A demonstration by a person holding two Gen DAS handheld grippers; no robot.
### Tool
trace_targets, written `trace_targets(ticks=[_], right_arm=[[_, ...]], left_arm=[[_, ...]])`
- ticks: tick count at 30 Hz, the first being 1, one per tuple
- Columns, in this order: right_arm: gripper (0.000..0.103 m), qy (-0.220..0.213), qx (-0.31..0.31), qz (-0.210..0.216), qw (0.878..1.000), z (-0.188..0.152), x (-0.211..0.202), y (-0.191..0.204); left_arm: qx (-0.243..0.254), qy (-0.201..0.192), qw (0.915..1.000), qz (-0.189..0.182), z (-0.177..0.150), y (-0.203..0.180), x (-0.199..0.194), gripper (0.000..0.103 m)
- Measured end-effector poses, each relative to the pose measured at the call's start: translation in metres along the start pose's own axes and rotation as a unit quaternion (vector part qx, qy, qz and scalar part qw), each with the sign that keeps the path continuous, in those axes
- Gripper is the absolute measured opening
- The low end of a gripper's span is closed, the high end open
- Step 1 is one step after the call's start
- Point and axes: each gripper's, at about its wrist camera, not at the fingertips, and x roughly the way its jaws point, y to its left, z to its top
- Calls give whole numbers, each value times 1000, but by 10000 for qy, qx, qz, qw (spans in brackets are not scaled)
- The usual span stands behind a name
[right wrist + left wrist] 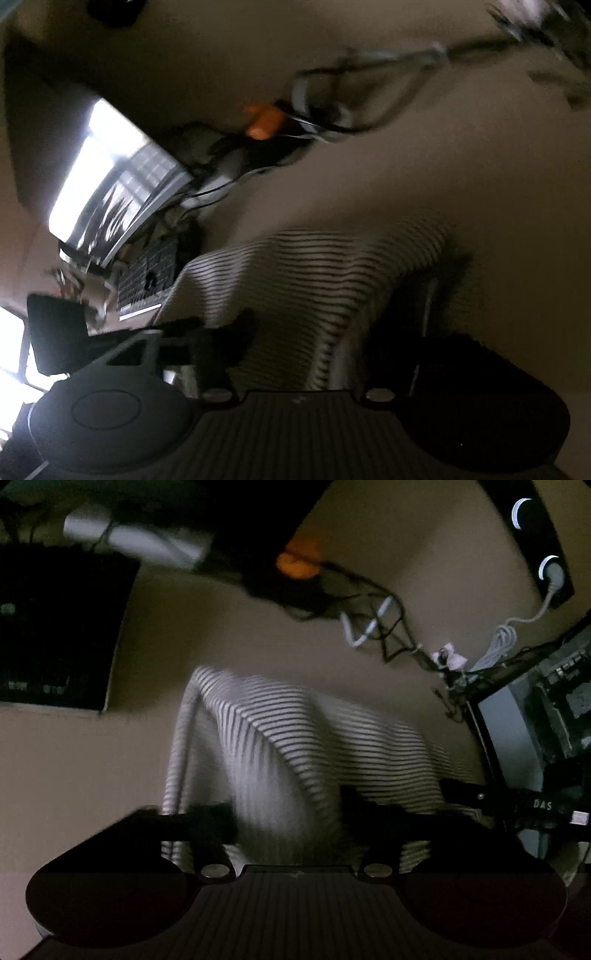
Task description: Fold clothes
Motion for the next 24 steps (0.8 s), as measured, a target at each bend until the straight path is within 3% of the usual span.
trace_targets(ticks=[1,4,8,10,12,14,15,17,19,24], right_arm=[[34,8,-70,-89,9999,-4,-3,1],[20,32,-279,-355,9990,-16,-13,5],[19,63,-556,-709,9959,-32,-26,10],[20,79,-695,-885,9936,-40,-33,12],[22,95,-833,-1061,9908,-48,-39,15],[34,110,-971,-1237,9875,-56,-46,17],[46,101,-1008,-1307,9862,-59,-49,18],[54,-48,-810,-1224,9892,-58,-58,13],[68,-308,-719,-1077,9911,-52,-71,13],[75,-726,-128,-551,9958,-27,-76,7]], left_arm=[[191,-100,9997,64,1,-8,-7,38],[752,-259,9967,137,-4,-28,-38,37],[1023,-227,9945,73,-33,-36,-71,41],[1052,-97,9941,261,-53,-34,-71,54],[964,238,9940,461,-70,-23,-58,57],[847,433,9940,538,-83,-11,-53,63],[770,459,9946,520,-87,-5,-54,69],[549,272,9975,365,-84,2,-67,74],[512,-40,9981,333,-76,4,-80,86],[625,-542,9965,135,-53,-8,-92,94]])
